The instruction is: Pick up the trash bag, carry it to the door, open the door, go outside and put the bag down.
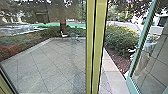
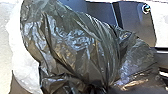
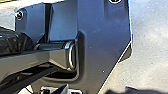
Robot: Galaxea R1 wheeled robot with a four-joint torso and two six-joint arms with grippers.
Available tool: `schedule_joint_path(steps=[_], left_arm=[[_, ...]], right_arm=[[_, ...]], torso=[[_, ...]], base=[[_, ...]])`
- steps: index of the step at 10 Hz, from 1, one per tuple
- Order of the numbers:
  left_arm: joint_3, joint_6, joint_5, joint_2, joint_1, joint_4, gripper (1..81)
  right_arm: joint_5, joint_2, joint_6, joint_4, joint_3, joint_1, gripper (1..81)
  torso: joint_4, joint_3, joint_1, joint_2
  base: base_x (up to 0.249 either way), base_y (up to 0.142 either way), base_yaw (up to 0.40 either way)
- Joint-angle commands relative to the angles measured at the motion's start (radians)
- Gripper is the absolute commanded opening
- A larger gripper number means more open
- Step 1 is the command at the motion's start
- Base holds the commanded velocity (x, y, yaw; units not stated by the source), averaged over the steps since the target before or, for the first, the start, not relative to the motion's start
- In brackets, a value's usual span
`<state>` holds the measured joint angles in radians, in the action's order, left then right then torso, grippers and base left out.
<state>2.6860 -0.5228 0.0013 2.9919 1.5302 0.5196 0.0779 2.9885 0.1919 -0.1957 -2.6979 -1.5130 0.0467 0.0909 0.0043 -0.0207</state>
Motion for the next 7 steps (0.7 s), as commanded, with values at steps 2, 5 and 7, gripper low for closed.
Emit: schedule_joint_path(steps=[2, 5, 7], left_arm=[[-0.001, -0.005, 0.078, 0.003, -0.038, -0.007, 1.0], [-0.001, -0.006, 0.078, 0.004, -0.037, -0.007, 1.0], [-0.001, -0.006, 0.078, 0.006, -0.037, -0.01, 1.0]], right_arm=[[0.057, -0.003, 0.001, -0.005, -0.002, 0.036, 81.1], [0.057, -0.001, 0.001, -0.007, -0.002, 0.032, 81.1], [0.057, 0.003, 0.001, -0.007, -0.002, 0.026, 81.1]], torso=[[0.0, 0.0, 0.0, 0.0], [0.0, 0.0, 0.0, 0.0], [0.0, 0.0, 0.0, 0.0]], base=[[0.0, -0.097, 0.0], [0.0, -0.099, 0.0], [0.0, -0.103, 0.0]])
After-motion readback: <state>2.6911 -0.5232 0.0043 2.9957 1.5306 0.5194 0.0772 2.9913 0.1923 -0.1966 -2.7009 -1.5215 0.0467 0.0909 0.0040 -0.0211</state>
